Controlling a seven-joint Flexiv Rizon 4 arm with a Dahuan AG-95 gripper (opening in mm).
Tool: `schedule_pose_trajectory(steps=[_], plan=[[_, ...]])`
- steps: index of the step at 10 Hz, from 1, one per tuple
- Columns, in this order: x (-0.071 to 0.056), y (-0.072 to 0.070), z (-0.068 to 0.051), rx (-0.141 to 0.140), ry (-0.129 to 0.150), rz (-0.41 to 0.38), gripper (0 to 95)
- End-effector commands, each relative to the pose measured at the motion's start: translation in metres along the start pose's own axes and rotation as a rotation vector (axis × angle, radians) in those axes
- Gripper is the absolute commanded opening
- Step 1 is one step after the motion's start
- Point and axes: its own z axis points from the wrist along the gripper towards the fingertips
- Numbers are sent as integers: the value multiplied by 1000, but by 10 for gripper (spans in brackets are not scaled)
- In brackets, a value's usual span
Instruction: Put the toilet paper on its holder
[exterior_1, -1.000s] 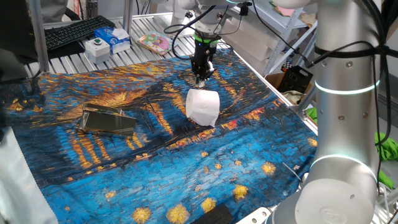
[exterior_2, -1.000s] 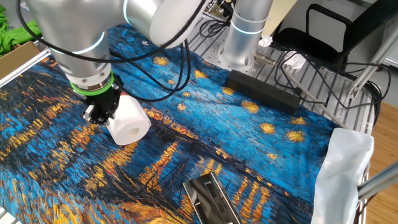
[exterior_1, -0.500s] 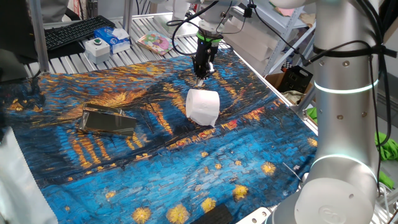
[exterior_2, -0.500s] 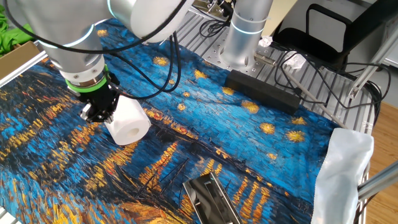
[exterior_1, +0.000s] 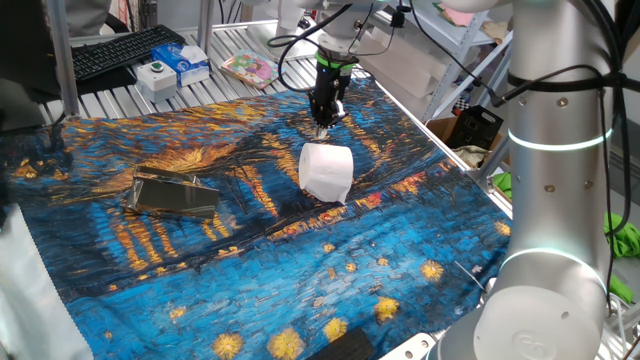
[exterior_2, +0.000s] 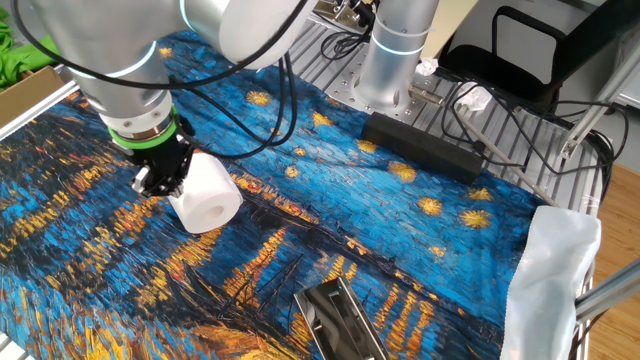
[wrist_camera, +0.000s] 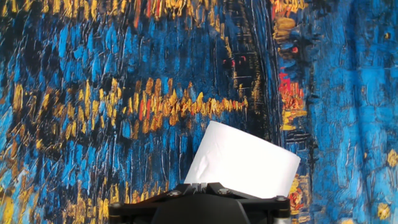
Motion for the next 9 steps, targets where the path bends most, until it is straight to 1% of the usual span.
schedule_pose_trajectory(steps=[1, 2, 4, 7, 8, 9], plan=[[0, 0, 1, 1, 5, -7, 0], [0, 0, 1, 0, 7, -9, 0], [0, 0, 1, -4, 0, -25, 0], [0, 0, 1, -3, 7, -43, 0], [0, 0, 1, -3, 29, -47, 0], [-1, 1, -2, -8, 32, -32, 190]])
